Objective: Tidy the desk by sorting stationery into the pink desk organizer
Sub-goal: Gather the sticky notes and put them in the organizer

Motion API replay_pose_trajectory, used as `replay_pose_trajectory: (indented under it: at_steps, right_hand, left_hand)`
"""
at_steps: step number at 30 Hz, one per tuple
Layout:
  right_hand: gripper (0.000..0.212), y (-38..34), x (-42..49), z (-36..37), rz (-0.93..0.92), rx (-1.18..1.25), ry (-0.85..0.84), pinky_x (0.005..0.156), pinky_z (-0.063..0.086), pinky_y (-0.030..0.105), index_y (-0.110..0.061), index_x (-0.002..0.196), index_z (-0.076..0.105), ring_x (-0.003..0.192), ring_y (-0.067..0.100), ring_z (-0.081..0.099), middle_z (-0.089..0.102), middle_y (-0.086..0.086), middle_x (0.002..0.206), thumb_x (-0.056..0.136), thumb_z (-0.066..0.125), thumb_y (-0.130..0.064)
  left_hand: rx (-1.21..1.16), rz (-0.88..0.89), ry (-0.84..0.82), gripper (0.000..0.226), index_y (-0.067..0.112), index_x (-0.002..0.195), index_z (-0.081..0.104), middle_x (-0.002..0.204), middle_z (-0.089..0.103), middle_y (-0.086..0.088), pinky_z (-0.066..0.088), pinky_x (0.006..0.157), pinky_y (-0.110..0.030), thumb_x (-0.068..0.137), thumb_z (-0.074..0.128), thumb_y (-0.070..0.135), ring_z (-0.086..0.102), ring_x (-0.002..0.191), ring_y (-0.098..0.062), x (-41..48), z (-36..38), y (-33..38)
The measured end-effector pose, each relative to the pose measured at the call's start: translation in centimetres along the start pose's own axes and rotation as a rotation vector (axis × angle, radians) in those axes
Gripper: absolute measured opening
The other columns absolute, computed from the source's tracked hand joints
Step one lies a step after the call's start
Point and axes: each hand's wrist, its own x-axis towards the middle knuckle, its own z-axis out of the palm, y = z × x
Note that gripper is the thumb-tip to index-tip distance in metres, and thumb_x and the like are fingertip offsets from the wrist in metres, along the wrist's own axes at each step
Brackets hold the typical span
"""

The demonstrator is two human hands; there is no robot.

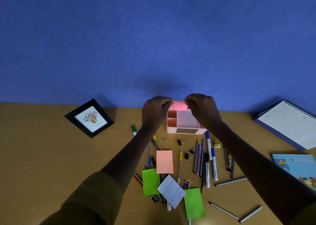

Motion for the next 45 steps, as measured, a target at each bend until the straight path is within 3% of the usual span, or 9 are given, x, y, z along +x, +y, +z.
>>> replay_pose_trajectory:
  at_steps: [9,16,19,28,35,41,45]
  right_hand:
    - [0.019,2.2,2.0,1.9,0.016,-0.135,-0.021,0.068,0.060,0.044,-0.009,0.098,0.075,0.075,0.021,0.069,0.074,0.006,0.088,0.107,0.059,-0.012]
    - [0.018,3.3,2.0,3.5,0.132,-0.270,-0.101,0.069,0.062,0.037,-0.020,0.097,0.075,0.079,0.019,0.069,0.075,-0.001,0.095,0.106,0.059,-0.016]
    - [0.020,3.8,2.0,4.2,0.151,-0.280,-0.145,0.071,0.062,0.038,-0.020,0.097,0.075,0.079,0.018,0.069,0.074,-0.002,0.092,0.107,0.058,-0.016]
    - [0.015,4.8,2.0,6.3,0.079,-0.360,-0.175,0.074,0.058,0.030,-0.014,0.107,0.083,0.097,0.023,0.072,0.074,0.008,0.114,0.103,0.069,-0.015]
    - [0.019,4.9,2.3,7.0,0.091,-0.405,-0.220,0.084,0.062,0.033,-0.015,0.114,0.081,0.110,0.022,0.069,0.069,0.008,0.126,0.106,0.064,-0.015]
    - [0.025,5.2,2.1,6.8,0.103,-0.359,-0.242,0.093,0.062,0.036,-0.014,0.127,0.075,0.122,0.024,0.068,0.066,0.010,0.138,0.106,0.065,-0.023]
    - [0.021,5.1,1.7,6.1,0.140,-0.285,-0.177,0.092,0.062,0.040,-0.011,0.122,0.075,0.115,0.027,0.071,0.070,0.012,0.130,0.104,0.069,-0.018]
  left_hand:
    - [0.138,-0.019,-0.078,0.018,0.021,0.109,0.085,0.104,0.082,0.002,0.062,0.077,-0.033,0.102,0.071,0.031,0.075,0.092,-0.016,2.6,2.7,-1.5]
    - [0.222,-0.050,-0.174,0.018,0.022,0.110,0.083,0.107,0.074,0.001,0.054,0.071,-0.027,0.105,0.067,0.026,0.072,0.093,-0.020,2.8,4.6,-3.0]
    - [0.247,-0.063,-0.191,0.019,0.022,0.114,0.082,0.111,0.073,0.000,0.059,0.075,-0.032,0.106,0.065,0.024,0.073,0.096,-0.022,2.7,5.1,-3.2]
    - [0.324,-0.092,-0.231,0.022,0.019,0.116,0.082,0.115,0.073,-0.004,0.042,0.068,-0.024,0.108,0.062,0.023,0.075,0.095,-0.022,1.7,6.8,-4.3]
    - [0.324,-0.112,-0.242,0.019,0.018,0.109,0.082,0.111,0.073,-0.005,0.042,0.066,-0.022,0.107,0.064,0.024,0.073,0.087,-0.018,1.7,7.1,-4.8]
    - [0.262,-0.140,-0.235,0.023,0.018,0.117,0.081,0.110,0.074,-0.003,0.043,0.068,-0.023,0.109,0.062,0.027,0.072,0.091,-0.017,1.6,6.8,-4.7]
    - [0.154,-0.227,-0.123,0.025,0.016,0.119,0.080,0.109,0.078,-0.002,0.054,0.073,-0.025,0.109,0.061,0.027,0.072,0.093,-0.014,0.2,5.5,-3.9]
